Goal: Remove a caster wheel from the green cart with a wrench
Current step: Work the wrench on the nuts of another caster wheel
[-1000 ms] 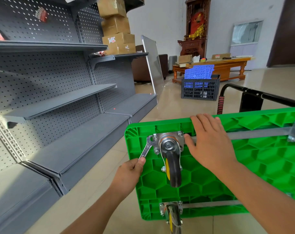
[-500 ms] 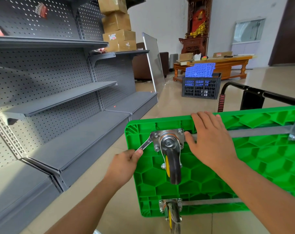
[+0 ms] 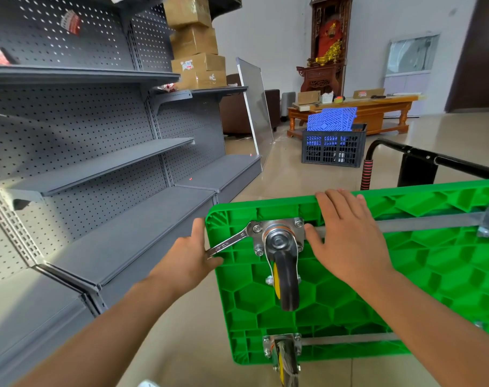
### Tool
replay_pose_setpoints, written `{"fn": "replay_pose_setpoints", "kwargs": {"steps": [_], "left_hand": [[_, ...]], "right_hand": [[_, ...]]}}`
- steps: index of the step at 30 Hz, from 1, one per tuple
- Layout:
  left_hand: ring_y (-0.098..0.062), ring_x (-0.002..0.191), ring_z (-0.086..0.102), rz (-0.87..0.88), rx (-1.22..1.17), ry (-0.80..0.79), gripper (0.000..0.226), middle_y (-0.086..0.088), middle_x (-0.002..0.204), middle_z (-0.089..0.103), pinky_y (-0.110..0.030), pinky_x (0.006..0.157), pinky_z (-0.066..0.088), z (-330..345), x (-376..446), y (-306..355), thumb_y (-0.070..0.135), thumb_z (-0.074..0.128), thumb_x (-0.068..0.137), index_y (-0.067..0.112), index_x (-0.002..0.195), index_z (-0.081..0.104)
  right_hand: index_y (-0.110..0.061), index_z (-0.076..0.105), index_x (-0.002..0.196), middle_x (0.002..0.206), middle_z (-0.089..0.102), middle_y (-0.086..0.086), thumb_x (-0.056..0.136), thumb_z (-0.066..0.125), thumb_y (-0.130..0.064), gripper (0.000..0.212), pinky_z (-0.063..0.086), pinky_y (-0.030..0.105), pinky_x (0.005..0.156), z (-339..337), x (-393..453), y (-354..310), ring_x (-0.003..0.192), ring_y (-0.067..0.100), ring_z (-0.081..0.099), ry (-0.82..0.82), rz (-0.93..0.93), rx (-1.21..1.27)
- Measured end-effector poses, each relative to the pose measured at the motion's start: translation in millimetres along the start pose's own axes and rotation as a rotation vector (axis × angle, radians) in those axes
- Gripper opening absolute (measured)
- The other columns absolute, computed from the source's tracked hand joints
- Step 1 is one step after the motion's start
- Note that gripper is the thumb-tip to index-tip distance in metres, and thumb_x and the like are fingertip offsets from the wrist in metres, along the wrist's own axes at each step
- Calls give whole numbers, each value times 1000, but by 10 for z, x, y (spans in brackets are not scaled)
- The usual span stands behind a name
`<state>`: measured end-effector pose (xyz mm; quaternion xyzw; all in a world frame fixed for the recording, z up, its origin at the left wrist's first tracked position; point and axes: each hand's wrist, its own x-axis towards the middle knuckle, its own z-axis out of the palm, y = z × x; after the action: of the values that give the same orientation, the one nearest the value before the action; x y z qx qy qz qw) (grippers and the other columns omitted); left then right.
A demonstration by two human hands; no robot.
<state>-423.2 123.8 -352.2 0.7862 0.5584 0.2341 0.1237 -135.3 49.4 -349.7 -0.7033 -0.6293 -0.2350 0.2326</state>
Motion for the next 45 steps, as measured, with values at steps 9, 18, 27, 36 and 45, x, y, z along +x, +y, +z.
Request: {"fn": "replay_pose_setpoints", "kwargs": {"steps": [9,18,27,36,45], "left_hand": [[-29,118,55,474,787,232,96,-1,140,53,-40,82,56,-277,132,-12,39,80,66,14,147,35],[-30,110,62,590,1245,-82,39,-6,109,65,-37,86,47,-809,325,550,7,47,94,13,133,48],[-34,100,66,446,706,36,45,-6,107,69,-36,79,41,-507,197,195,31,48,105,19,147,33],[-29,71,67,554,623,412,59,2,75,68,-34,63,44,-216,-83,52,26,74,89,18,143,54],[-29,57,59,477,756,466,64,0,64,57,-32,57,40,-95,-311,134,10,91,61,24,121,73]], "right_hand": [[-12,37,151,151,42,9,98,44,-51,67,20,49,124,-4,-2,10,145,29,32,-36,-2,-21],[-9,40,149,149,45,12,97,36,-52,68,23,51,123,-14,3,-29,143,31,35,-29,16,-16],[-9,40,149,149,45,12,98,41,-50,66,21,50,124,-10,-23,-11,144,31,34,-27,5,-24],[-10,39,149,150,44,10,97,44,-49,66,21,50,123,-36,-25,-6,144,30,33,-41,3,-25],[-10,39,150,150,44,10,96,46,-49,67,20,50,124,-50,-32,-14,145,30,33,-41,-1,-17]]}}
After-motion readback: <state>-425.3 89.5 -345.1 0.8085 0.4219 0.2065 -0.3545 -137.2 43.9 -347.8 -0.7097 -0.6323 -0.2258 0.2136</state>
